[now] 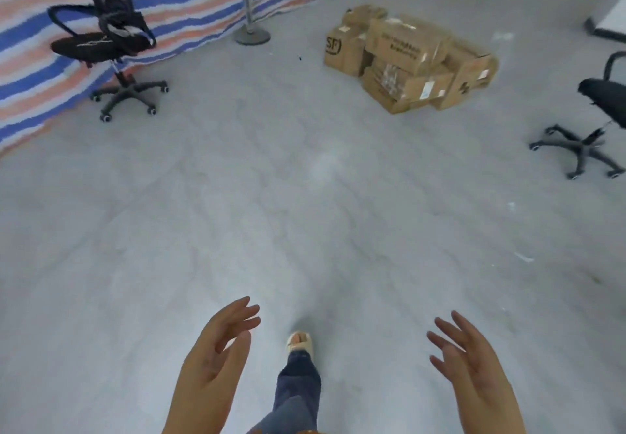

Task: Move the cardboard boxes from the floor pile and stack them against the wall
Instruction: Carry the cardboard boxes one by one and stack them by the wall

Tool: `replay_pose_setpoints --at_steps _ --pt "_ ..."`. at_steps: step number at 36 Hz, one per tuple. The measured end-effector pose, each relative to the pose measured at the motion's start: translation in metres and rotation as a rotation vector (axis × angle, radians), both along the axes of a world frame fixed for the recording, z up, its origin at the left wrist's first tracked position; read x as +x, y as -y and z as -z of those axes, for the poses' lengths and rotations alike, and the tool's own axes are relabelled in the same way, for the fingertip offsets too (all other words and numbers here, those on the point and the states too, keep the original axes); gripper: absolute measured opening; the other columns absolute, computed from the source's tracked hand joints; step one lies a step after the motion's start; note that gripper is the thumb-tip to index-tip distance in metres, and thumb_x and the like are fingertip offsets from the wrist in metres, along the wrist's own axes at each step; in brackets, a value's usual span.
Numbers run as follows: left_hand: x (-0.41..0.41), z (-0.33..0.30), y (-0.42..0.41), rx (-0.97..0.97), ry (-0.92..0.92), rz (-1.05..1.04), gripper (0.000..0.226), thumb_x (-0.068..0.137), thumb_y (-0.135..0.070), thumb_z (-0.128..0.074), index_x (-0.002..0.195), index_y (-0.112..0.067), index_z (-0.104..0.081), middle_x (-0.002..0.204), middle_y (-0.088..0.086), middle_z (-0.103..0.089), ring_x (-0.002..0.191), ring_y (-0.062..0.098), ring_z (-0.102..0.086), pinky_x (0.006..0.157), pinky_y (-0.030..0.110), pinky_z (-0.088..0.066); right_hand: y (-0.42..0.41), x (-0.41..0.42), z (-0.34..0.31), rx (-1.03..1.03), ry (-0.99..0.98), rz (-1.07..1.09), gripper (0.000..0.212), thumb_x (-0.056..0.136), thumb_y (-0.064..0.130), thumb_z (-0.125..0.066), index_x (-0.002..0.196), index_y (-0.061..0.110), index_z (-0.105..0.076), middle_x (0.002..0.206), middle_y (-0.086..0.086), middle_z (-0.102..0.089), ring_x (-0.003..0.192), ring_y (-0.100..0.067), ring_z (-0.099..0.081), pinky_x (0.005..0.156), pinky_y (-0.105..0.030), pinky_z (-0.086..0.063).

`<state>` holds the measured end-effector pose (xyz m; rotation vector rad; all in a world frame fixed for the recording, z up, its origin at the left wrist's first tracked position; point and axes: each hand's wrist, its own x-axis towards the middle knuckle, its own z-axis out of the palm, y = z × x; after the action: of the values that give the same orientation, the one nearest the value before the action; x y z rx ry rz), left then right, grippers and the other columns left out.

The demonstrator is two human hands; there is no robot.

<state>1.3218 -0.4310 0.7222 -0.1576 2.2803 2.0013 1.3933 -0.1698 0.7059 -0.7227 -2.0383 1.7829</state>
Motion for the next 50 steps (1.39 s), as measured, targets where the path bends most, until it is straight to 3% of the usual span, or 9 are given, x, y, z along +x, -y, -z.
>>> replay_pose_setpoints --at_steps 2,6,14,22,35,38,41,47,50 --pt "-0.04 -0.001 -0.007 0.008 -0.01 0.025 0.048 0.093 0.0 -0.055 0.098 -0.046 -0.066 0.109 -0.01 -0.07 0.1 0.008 -0.066 0.089 0.028 -0.051 -0.006 -0.033 0.0 0.014 0.003 0.011 0.027 0.085 0.044 -0.061 0.104 0.064 -0.058 0.117 0.02 -0.066 0.102 -0.005 -0.066 0.088 -0.039 -0.05" --pt "-0.123 -0.02 -0.021 0.034 -0.048 0.058 0.034 0.079 -0.024 -0.053 0.101 -0.046 -0.066 0.11 -0.009 -0.07 0.102 0.008 -0.066 0.09 0.029 -0.05 -0.02 -0.103 -0.01 0.058 0.011 0.039 0.065 0.095 0.001 -0.047 0.102 0.065 -0.058 0.118 0.021 -0.065 0.103 -0.004 -0.066 0.089 -0.04 -0.049" --pt "-0.243 -0.021 -0.033 0.065 -0.028 0.074 0.032 0.079 -0.026 -0.054 0.107 -0.036 -0.068 0.109 -0.009 -0.07 0.103 0.008 -0.066 0.096 0.043 -0.049 -0.028 -0.217 -0.031 0.09 0.044 0.072 0.024 0.084 0.055 -0.056 0.104 0.067 -0.054 0.12 0.022 -0.063 0.106 -0.003 -0.064 0.089 -0.037 -0.051" --pt "-0.328 -0.005 -0.035 0.04 0.058 0.001 0.034 0.077 -0.025 -0.052 0.1 -0.046 -0.067 0.109 -0.008 -0.07 0.102 0.009 -0.066 0.092 0.033 -0.048 -0.042 -0.318 -0.021 0.109 0.164 0.01 0.06 0.047 0.097 -0.047 0.101 0.072 -0.05 0.117 0.032 -0.06 0.106 0.001 -0.062 0.091 -0.034 -0.051" --pt "-0.548 -0.01 -0.078 0.003 0.011 -0.134 0.032 0.081 -0.021 -0.055 0.103 -0.041 -0.067 0.109 -0.007 -0.07 0.103 0.011 -0.066 0.092 0.038 -0.051 -0.097 -0.573 -0.014 0.039 0.083 -0.079 0.076 0.054 0.092 -0.051 0.115 0.047 -0.052 0.117 0.027 -0.062 0.105 -0.001 -0.064 0.087 -0.026 -0.054" --pt "-0.599 -0.015 -0.089 -0.036 0.009 -0.131 0.033 0.079 -0.029 -0.05 0.102 -0.047 -0.065 0.11 -0.01 -0.069 0.103 0.009 -0.066 0.093 0.04 -0.05 -0.107 -0.63 -0.016 0.061 0.097 -0.106 0.028 0.089 0.055 -0.052 0.116 0.049 -0.049 0.118 0.024 -0.062 0.106 0.001 -0.062 0.091 -0.031 -0.054" --pt "-0.643 -0.016 -0.097 -0.052 0.031 -0.136 0.031 0.079 -0.033 -0.049 0.1 -0.051 -0.063 0.11 -0.014 -0.069 0.104 0.009 -0.065 0.095 0.039 -0.049 -0.117 -0.675 -0.016 0.097 0.123 -0.132 0.029 0.095 0.031 -0.044 0.116 0.051 -0.047 0.117 0.032 -0.059 0.105 0.005 -0.061 0.092 -0.03 -0.051" --pt "-0.743 0.0 -0.105 -0.084 0.073 -0.111 0.038 0.094 -0.009 -0.054 0.101 -0.044 -0.066 0.107 -0.015 -0.069 0.1 0.007 -0.066 0.097 0.046 -0.048 -0.127 -0.759 -0.003 0.1 0.131 -0.101 0.065 0.064 0.087 -0.048 0.117 0.05 -0.049 0.115 0.033 -0.06 0.107 0.002 -0.062 0.093 -0.03 -0.05" --pt "-0.808 0.008 -0.106 -0.108 0.089 -0.063 0.027 0.094 -0.019 -0.055 0.105 -0.042 -0.064 0.105 -0.021 -0.068 0.1 0.003 -0.065 0.098 0.045 -0.048 -0.13 -0.808 0.003 0.073 0.15 -0.009 0.043 0.08 0.07 -0.051 0.118 0.049 -0.049 0.115 0.03 -0.062 0.106 0.002 -0.062 0.091 -0.032 -0.054"
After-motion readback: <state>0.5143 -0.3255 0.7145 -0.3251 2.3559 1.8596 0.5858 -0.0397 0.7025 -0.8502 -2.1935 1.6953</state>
